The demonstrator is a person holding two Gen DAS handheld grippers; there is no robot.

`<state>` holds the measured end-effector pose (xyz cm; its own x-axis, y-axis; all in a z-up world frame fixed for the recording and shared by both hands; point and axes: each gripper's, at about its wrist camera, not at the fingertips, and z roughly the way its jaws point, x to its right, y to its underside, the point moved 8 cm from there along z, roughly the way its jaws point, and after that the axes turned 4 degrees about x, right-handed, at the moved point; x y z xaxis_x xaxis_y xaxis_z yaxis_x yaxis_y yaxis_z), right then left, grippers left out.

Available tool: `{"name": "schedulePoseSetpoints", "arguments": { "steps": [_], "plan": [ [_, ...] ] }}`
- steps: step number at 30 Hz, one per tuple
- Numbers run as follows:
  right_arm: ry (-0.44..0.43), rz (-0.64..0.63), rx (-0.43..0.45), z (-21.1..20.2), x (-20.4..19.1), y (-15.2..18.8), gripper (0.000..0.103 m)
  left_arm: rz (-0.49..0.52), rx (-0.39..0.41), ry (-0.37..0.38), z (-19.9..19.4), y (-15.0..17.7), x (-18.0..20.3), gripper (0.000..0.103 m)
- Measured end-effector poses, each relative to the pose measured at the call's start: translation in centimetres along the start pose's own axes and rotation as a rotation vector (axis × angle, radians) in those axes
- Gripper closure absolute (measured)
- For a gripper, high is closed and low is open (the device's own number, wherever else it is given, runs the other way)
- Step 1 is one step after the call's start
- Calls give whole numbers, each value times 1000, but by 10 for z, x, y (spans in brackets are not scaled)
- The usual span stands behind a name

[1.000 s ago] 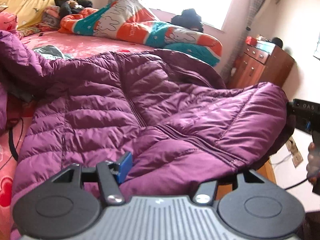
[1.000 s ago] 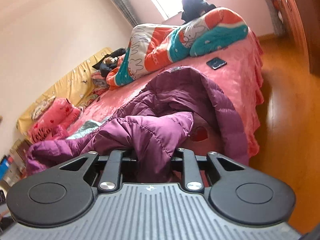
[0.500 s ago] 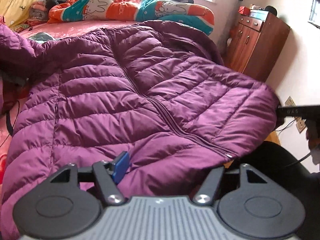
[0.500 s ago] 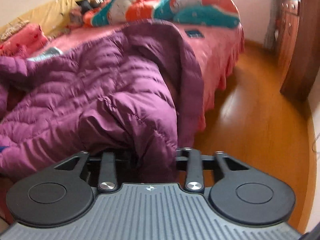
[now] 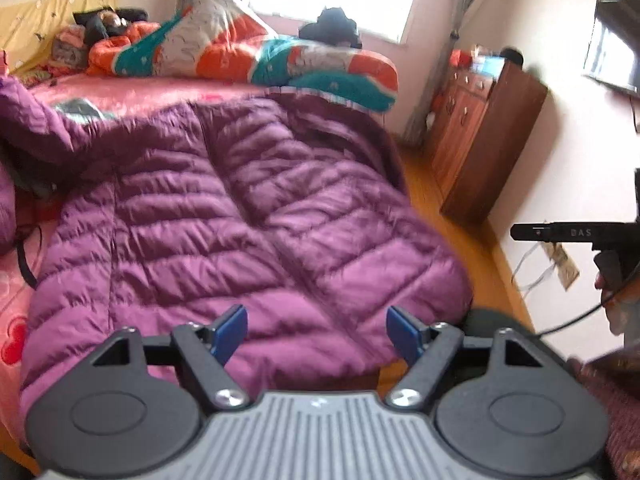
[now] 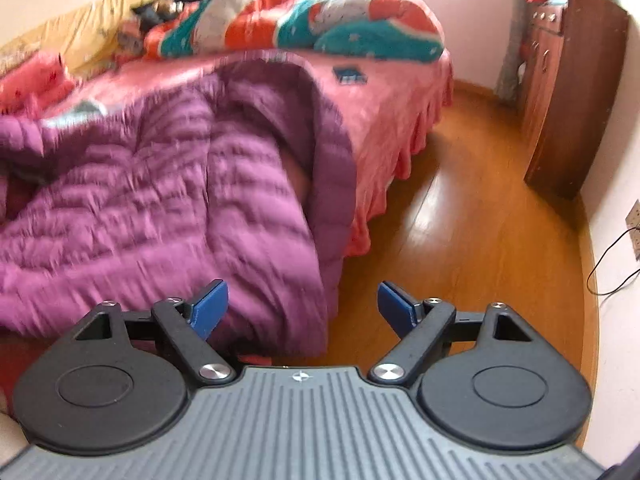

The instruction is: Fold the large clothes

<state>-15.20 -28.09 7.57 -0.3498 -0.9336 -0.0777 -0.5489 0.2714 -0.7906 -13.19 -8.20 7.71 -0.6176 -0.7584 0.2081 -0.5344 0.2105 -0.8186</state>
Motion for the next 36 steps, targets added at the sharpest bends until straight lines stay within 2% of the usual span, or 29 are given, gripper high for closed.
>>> {"name": "schedulePoseSetpoints", "arguments": {
  "steps": [4, 8, 13, 18, 26, 34, 36],
  "plan": [
    [-26, -10, 111, -15, -15, -26, 0, -10, 52, -4, 1, -19, -1, 24],
    [-83, -29, 190, -4, -42, -47, 0, -21, 87, -40, 17, -37, -14, 24],
    [-160, 8, 166, 37, -71, -53, 0, -33, 134, -91, 41, -59, -38, 24],
    [-174, 29, 142, 67, -79, -66, 0, -47, 174, -139, 68, -83, -67, 24],
    [-200, 150, 174, 107, -93, -127, 0, -95, 229, -216, 109, -106, -110, 23],
    [-185, 60, 224, 160, -139, -166, 0, -76, 238, -268, 141, -109, -147, 22],
    [-185, 32, 228, 174, -149, -170, 0, -76, 243, -287, 144, -108, -155, 18]
  ]
}}
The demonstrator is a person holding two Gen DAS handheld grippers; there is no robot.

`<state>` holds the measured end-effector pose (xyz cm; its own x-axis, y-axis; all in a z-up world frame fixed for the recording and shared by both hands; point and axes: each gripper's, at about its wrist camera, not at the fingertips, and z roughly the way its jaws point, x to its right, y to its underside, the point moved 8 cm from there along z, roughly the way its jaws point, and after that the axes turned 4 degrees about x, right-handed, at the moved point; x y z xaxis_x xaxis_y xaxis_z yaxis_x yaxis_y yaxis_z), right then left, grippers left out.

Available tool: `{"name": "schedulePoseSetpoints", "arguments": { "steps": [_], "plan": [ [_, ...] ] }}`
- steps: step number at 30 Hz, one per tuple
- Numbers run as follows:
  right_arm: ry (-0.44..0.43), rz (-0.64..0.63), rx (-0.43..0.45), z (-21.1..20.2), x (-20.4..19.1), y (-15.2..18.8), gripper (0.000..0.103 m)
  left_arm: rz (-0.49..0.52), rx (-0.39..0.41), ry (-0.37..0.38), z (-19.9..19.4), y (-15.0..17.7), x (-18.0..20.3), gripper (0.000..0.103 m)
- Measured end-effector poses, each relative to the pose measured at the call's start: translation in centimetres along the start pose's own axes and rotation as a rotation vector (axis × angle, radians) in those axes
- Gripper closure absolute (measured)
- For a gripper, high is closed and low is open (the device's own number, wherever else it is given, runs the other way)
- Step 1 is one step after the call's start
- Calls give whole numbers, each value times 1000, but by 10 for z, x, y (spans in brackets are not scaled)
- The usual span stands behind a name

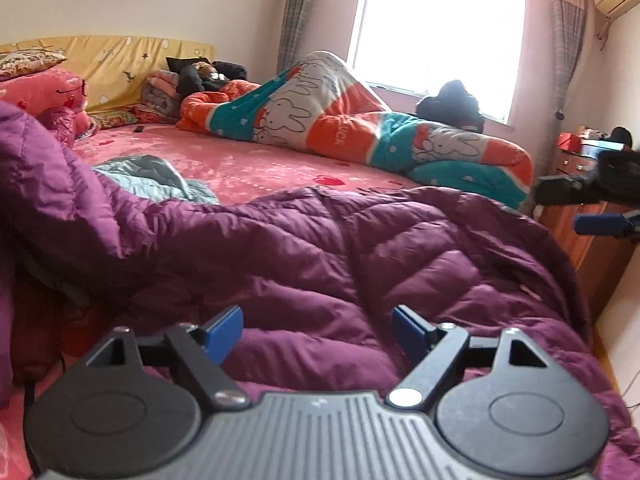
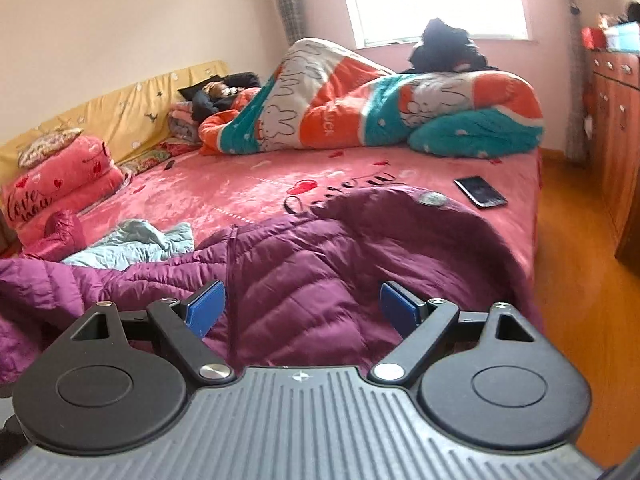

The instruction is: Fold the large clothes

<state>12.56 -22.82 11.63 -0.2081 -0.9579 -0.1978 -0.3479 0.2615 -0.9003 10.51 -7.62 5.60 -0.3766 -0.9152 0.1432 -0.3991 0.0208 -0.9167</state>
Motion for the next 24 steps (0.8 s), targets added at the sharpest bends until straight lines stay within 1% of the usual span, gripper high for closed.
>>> {"name": "schedulePoseSetpoints", "arguments": {
  "steps": [1, 4, 7, 10, 17, 20, 22, 23, 24],
  "plan": [
    [-4, -16, -1, 9, -6, 1, 0, 2, 1, -9, 2, 1, -4, 17],
    [-28, -59, -2, 35, -24, 0, 0, 15, -5, -30, 7, 6, -12, 17],
    [-42, -97, 8, 61, -40, 0, 0, -12, -39, -24, 12, 13, -18, 17],
    [-48, -131, 5, 90, -54, 1, 0, -18, -58, -46, 15, 18, -23, 17],
    [-103, -297, 4, 143, -93, 4, 0, -99, -103, -79, 18, 25, -41, 17],
    [-135, -347, -19, 162, -108, 14, 0, -129, -148, -102, 24, 33, -49, 17],
    [-139, -383, -45, 177, -116, 23, 0, -148, -173, -113, 27, 37, -54, 17],
    [-145, -392, -61, 187, -120, 27, 1, -153, -183, -117, 28, 40, -55, 17],
    [-153, -394, -79, 195, -124, 32, 5, -155, -192, -120, 29, 42, -56, 17]
  ]
}}
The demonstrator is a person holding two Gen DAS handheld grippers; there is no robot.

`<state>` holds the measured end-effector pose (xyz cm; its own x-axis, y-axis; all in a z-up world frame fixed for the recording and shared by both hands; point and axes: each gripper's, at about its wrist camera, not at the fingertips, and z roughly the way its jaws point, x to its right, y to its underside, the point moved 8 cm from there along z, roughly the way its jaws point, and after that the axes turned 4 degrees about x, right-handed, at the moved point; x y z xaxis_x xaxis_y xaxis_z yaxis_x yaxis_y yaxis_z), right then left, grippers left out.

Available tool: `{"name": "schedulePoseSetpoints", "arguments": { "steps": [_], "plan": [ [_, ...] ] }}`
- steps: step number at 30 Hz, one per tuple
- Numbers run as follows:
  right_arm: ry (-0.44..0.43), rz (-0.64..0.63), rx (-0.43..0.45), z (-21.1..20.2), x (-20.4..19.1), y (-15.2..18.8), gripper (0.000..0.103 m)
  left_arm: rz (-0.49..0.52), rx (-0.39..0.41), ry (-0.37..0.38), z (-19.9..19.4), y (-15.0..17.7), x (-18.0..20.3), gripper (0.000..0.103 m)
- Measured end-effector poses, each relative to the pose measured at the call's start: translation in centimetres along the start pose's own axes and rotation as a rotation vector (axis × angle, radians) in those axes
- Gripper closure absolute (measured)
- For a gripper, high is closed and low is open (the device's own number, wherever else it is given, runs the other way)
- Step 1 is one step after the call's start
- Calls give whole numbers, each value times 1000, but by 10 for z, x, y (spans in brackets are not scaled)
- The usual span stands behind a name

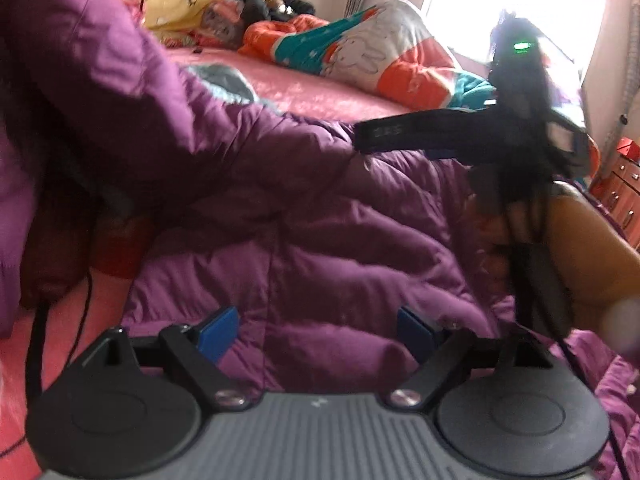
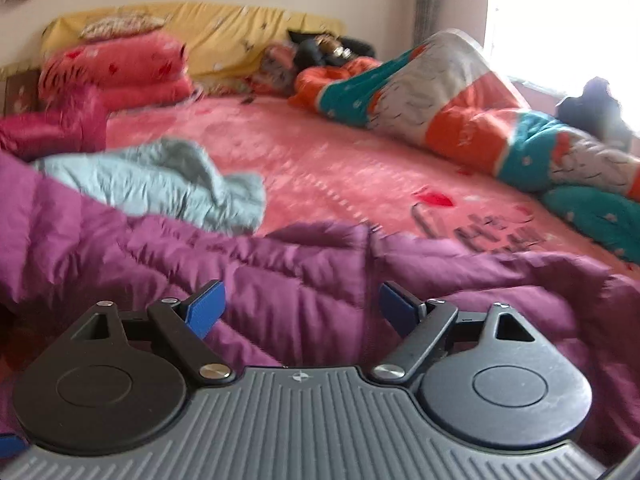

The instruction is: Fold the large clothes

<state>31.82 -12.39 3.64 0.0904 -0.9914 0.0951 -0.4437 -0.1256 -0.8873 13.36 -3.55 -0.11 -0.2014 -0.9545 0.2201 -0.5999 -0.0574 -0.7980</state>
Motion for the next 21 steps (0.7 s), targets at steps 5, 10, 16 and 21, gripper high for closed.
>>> {"name": "schedulePoseSetpoints", "arguments": {
  "steps": [5, 10, 16, 21],
  "plan": [
    [-7, 23, -102, 35, -6, 26, 11, 14, -17, -13, 4, 3, 1, 15],
    [-5, 83, -115, 51, -1, 51, 10, 24, -25, -15, 6, 5, 0, 13],
    [-17, 92, -94, 50, 2, 53, 1, 47, -27, -25, 10, 3, 6, 12],
    [-19, 178, -81, 32, 10, 41, 1, 54, -10, -17, 7, 3, 9, 12]
  ]
}}
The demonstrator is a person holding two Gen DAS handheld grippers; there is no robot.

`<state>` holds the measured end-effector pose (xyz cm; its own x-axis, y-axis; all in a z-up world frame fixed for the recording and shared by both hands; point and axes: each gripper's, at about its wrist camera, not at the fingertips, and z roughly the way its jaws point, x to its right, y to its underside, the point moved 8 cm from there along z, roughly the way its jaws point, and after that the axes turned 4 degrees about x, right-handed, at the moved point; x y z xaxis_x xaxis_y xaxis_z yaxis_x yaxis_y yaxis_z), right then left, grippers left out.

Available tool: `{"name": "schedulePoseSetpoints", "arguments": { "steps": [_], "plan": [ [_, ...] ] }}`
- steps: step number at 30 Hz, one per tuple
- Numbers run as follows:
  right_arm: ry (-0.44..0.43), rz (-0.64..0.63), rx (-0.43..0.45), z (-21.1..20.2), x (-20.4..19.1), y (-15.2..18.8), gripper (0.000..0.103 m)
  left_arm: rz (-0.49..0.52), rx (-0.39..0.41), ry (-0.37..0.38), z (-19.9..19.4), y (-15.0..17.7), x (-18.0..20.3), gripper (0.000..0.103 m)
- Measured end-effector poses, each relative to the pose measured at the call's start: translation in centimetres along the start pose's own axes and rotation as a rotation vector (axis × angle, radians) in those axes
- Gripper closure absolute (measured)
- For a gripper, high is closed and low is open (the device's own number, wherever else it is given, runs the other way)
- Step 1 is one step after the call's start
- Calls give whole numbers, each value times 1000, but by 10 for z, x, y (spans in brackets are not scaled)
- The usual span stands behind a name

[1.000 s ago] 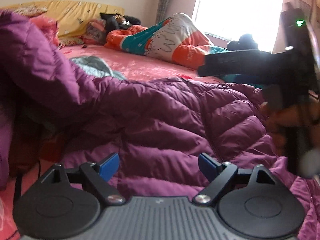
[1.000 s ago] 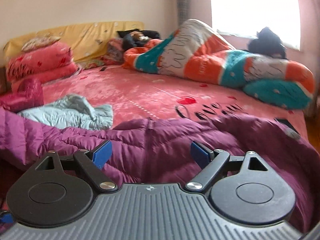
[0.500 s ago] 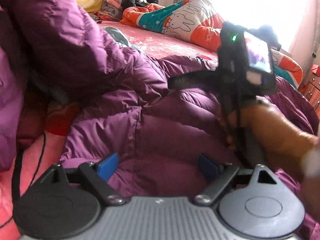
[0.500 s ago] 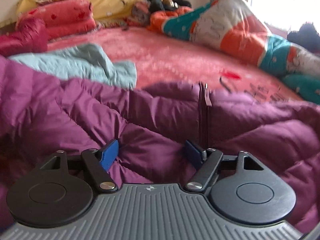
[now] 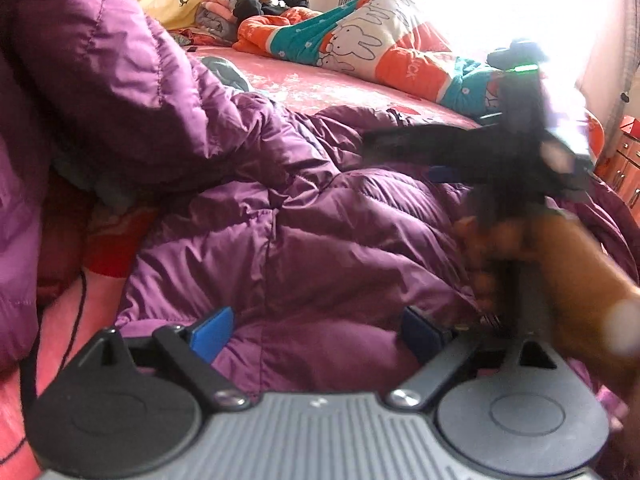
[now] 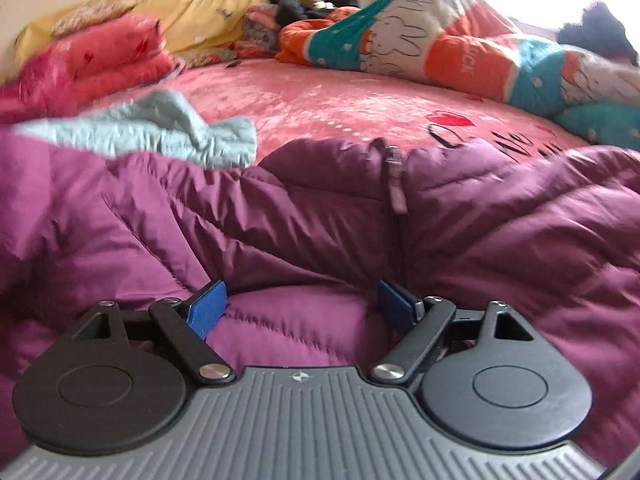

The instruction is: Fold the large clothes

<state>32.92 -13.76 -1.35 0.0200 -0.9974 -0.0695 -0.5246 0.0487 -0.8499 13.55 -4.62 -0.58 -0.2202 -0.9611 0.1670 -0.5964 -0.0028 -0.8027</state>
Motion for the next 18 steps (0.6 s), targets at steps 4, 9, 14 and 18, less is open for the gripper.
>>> {"name": "schedulePoseSetpoints", "arguments": {
  "steps": [4, 9, 14, 18],
  "plan": [
    [72, 110, 76, -60, 30, -8, 1, 20, 40, 14, -6, -2, 6, 12],
    [210, 261, 164, -162, 98, 2, 0, 95, 113, 40, -22, -3, 26, 12],
    [390, 323, 222, -251, 161, 34, 0, 194, 164, 82, -49, 2, 56, 12],
    [504, 291, 268, -307, 201, 60, 0, 261, 200, 140, -79, 5, 89, 12]
  ]
}}
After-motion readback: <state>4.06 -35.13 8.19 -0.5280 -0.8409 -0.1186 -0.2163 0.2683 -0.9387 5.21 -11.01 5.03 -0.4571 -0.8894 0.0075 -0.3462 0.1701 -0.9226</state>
